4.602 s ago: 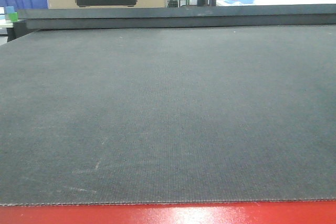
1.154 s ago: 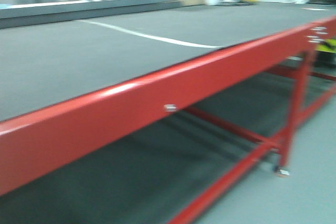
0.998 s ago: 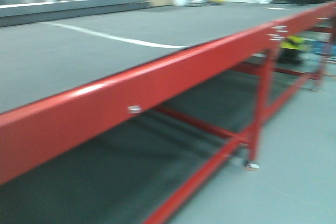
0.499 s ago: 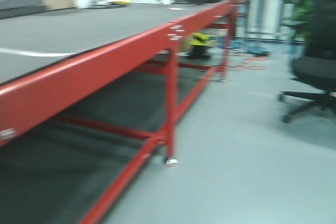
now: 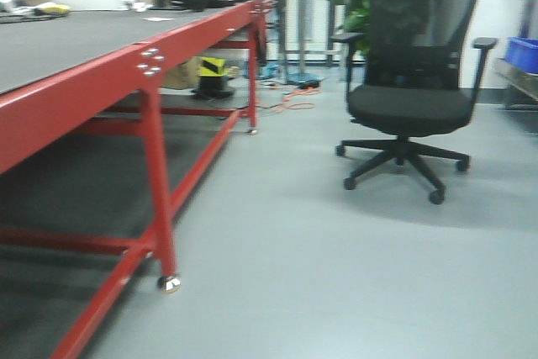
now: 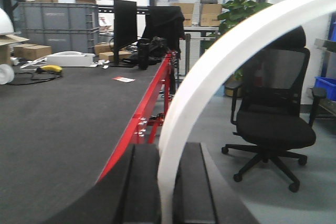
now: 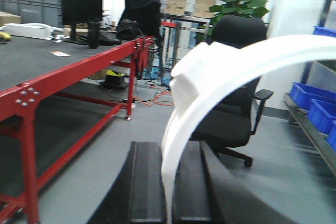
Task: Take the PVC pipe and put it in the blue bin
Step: 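Drive the base away from the table toward the blue bin shelves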
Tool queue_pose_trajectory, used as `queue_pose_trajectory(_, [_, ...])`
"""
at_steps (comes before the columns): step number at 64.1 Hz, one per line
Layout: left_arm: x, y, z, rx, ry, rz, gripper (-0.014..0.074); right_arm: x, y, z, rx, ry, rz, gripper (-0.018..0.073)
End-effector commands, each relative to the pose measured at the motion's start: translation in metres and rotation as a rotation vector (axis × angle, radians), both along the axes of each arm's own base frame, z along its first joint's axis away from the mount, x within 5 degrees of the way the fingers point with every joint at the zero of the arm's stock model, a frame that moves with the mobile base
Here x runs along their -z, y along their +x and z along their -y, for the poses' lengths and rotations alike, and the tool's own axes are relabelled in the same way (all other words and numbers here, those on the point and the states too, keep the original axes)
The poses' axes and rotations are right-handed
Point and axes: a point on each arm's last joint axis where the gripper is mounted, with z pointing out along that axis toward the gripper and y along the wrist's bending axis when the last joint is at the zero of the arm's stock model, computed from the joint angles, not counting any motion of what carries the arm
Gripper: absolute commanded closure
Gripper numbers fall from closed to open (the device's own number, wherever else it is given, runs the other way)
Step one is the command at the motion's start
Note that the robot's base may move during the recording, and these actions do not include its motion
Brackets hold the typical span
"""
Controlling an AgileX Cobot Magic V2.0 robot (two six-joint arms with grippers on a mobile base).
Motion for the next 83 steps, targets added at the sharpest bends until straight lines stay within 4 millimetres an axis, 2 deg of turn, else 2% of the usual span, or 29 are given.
queue_pose_trajectory(1, [-0.0029,-0.0021,-0.0007,-0.006,-0.003,0.030,0.0707,-0.0039,-0.0016,0.0001,0.005,-0.017,0.036,0.0727])
queue_pose_trajectory(83, [-0.0029,-0.0021,-0.0007,-0.006,-0.003,0.030,0.0707,-0.0039,-0.0016,0.0001,0.005,-0.017,0.036,0.0727])
